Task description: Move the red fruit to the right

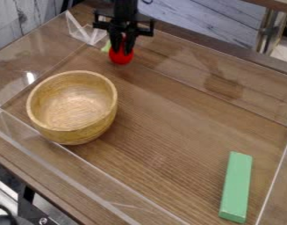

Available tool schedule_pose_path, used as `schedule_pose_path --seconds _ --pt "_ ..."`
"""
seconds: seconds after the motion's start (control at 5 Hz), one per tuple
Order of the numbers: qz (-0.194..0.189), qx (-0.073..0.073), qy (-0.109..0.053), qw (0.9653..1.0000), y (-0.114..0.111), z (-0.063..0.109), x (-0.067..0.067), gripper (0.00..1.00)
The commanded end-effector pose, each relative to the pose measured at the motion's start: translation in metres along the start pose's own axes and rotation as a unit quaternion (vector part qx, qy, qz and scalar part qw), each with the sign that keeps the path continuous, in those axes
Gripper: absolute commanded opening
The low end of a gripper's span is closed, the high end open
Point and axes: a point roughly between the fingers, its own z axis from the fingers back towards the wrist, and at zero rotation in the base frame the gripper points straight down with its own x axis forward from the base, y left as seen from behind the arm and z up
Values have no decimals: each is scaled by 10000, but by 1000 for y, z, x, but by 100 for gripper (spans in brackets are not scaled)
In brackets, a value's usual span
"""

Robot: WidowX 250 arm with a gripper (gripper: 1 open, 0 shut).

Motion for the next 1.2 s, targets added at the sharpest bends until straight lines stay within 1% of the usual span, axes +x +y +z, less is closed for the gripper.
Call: schedule_pose_path --seconds 0.0,0.2,0.4,0.6,0.8,1.0 --pt "-251 -136 -393 9988 -37 37 -8 0" --pt "-517 -137 -312 9981 -77 35 -25 0" --pt "-783 -115 -252 9965 -109 33 -41 0" --pt "-907 -211 -260 9953 -105 41 -59 0" --pt "-1098 -313 -197 9933 -104 41 -82 0" --pt "-1351 -406 -129 9899 -108 37 -100 0"
